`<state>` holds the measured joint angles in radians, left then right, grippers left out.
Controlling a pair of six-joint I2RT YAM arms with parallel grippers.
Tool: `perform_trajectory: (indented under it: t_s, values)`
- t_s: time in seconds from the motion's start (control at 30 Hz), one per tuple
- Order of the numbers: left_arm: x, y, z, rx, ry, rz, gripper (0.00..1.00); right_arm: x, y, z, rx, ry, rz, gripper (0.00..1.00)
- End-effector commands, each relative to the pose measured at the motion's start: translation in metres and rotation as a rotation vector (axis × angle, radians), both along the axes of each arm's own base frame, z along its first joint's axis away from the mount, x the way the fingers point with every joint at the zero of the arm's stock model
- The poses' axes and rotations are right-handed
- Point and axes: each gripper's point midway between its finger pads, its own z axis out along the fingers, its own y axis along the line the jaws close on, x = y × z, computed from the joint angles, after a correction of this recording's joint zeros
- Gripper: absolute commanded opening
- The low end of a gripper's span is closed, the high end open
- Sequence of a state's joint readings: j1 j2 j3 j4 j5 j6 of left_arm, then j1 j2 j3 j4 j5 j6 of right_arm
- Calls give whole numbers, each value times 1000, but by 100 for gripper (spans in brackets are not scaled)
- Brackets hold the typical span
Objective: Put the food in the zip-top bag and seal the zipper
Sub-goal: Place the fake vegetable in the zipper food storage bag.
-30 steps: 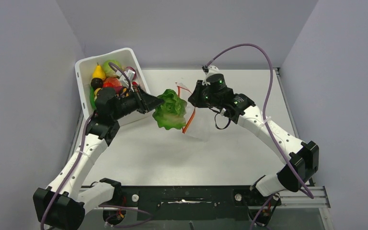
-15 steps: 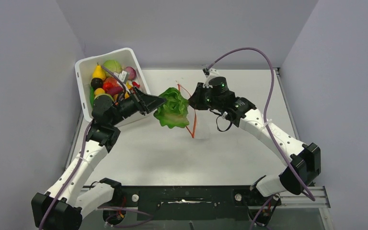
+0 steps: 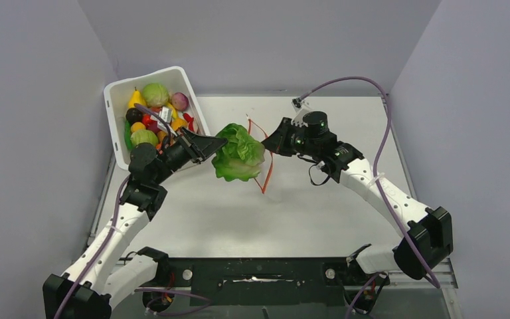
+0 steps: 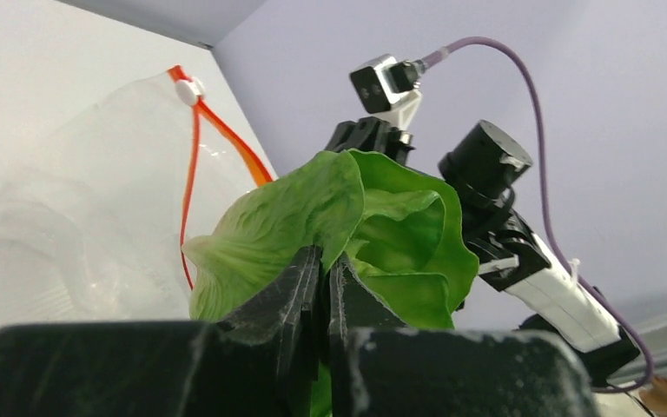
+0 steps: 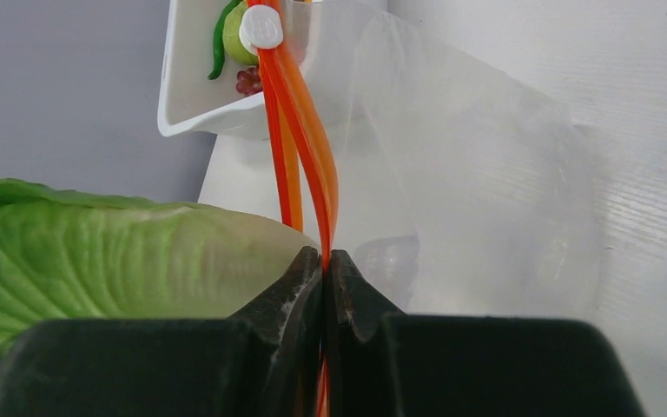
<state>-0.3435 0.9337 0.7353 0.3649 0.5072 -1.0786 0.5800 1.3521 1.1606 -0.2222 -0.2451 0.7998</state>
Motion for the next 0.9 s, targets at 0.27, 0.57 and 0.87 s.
perform_trajectory:
  t_s: [0.27, 0.57, 0.87]
  values:
    - [15, -8, -32, 207, 29, 127, 0, -23, 25, 67, 170, -168, 164, 0]
    - [20, -14, -55, 366, 37, 190, 0, -32, 41, 69, 166, -179, 234, 0]
    - [8, -23, -31, 260, -26, 154, 0, -25, 31, 60, 188, -121, 202, 0]
